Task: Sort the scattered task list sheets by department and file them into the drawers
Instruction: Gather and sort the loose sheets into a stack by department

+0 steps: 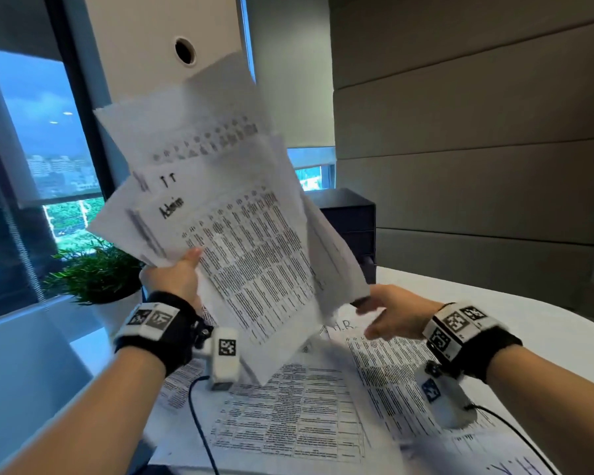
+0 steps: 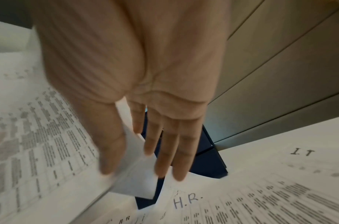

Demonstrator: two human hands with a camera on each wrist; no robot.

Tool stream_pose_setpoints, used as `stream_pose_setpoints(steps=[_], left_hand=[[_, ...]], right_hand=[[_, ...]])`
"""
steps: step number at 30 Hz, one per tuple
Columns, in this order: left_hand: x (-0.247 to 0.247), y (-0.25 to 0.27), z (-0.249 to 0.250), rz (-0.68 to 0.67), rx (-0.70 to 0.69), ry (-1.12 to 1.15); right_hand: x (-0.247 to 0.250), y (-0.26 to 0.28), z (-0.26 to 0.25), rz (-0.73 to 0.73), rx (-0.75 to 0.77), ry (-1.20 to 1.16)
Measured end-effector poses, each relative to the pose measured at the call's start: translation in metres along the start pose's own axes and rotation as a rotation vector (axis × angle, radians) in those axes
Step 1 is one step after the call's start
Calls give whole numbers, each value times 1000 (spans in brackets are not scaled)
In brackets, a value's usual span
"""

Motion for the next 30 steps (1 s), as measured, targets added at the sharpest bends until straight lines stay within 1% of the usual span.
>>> stream_pose_setpoints(steps=[2,3,4,6,7,8,9,10,12,13,14,15,19,20,21,24,25,26,28,29,30], left_hand=[[7,-3,0,-21,32,7],[8,-5,-1,-36,28,-4],[7,-5,-5,-60,52,-1],[5,-4,-10,-109,52,36],[3,-5,-11,-150,30,49],[0,0,-12,-196,38,53],[0,1,-13,-206,21,4],[1,2,-13,-200,15,-2],[1,9,-9,-221,-22,35],[-1,14,-5,-237,-48,28],[-2,16,-3,-256,-60,33],[-3,16,-1,-267,-81,44],[-8,14,-3,-334,-105,124],[-9,11,-6,-337,-95,141],[-9,10,-11,-334,-81,155],[-14,-6,-34,-296,-37,154],[-16,-13,-44,-286,-35,131],[-19,-16,-50,-281,-32,110],[-21,-8,-51,-268,-14,75],[-20,-4,-50,-254,0,60],[-18,-3,-54,-231,23,49]], right_hand=[[7,-2,3,76,3,-91],[13,-2,1,133,21,-99],[19,-3,-2,189,39,-102],[25,-3,-8,249,81,-154],[25,-4,-8,265,85,-224],[27,-3,-10,289,83,-303],[30,-1,-12,337,80,-346],[37,0,-15,417,89,-317],[52,1,-22,591,134,-80],[58,1,-27,638,161,63],[62,1,-34,656,182,174],[66,0,-40,642,187,233],[76,-3,-52,451,147,256],[79,-2,-53,443,137,258],[85,0,-54,484,134,241],[111,15,-67,776,167,175],[116,18,-72,825,168,163],[118,20,-76,821,141,185],[117,20,-81,758,85,276],[120,23,-83,769,68,303],[124,27,-84,812,53,319]])
Point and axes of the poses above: each hand's wrist, its own y-axis away from the middle knuckle, its own x-axis out of the back of the hand, z = x × y, the point moved 6 cm from there along -y, towards the middle knuckle, and after that the axes turned 8 degrees about -y, right-handed, at the moved point
